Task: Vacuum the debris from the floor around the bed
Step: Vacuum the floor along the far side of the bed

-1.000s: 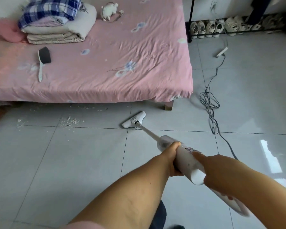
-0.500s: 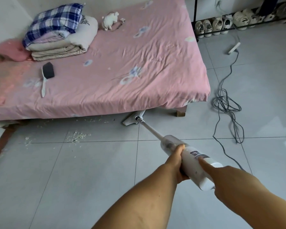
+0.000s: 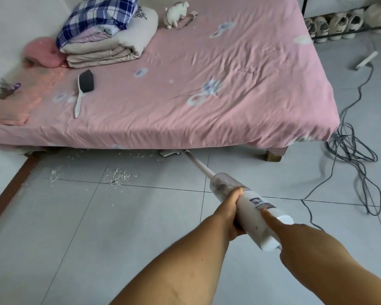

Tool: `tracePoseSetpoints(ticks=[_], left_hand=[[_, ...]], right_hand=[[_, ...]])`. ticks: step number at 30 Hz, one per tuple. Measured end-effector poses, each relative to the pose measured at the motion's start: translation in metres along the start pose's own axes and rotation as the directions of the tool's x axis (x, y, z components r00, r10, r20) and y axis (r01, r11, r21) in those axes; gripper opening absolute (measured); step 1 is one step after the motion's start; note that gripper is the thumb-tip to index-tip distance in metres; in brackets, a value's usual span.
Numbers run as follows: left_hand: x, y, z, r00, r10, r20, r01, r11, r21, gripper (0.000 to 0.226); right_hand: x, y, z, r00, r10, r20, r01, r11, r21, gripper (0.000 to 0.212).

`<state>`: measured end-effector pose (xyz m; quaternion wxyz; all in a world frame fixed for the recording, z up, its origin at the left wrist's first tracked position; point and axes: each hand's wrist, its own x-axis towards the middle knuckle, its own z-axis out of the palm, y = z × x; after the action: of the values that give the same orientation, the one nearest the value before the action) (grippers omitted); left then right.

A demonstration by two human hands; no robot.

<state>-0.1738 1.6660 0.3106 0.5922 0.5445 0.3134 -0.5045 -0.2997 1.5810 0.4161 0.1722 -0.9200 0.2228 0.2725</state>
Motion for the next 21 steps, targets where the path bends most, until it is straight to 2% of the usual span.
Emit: tracePoseSetpoints(ticks=[3,7,11,14,21], left_hand=[[0.017,0.001,-0.003,0.999,0.023,-0.026,-0.023,1.0,-0.012,0.063],[0.062,-0.01,0.008,0.997,0.071,-0.01,-0.071,0.997,0.005,0.061],[0.129,-0.015,0.008,0.988,0.155,0.014,-0.155,0.988,-0.028,0.058],[0.171,-0.018,-0.008,0.98,0.198,0.033,-0.197,0.98,-0.019,0.06],[0.249,-0.011,-0.057,0.951,0.307,0.049,-0.308,0.951,0.02,0.056]], right_hand=[[0.02,0.008,0.017,1.0,-0.015,-0.006,0.015,0.999,-0.042,0.085],[0.054,0.034,0.056,0.989,-0.023,-0.143,0.017,0.999,-0.048,0.081],[0.109,0.054,0.112,0.937,0.02,-0.349,-0.026,1.0,-0.012,0.078],[0.146,0.057,0.152,0.906,0.01,-0.422,0.0,1.0,0.024,0.074],[0.221,0.049,0.22,0.814,-0.122,-0.568,0.11,0.992,-0.056,0.064]])
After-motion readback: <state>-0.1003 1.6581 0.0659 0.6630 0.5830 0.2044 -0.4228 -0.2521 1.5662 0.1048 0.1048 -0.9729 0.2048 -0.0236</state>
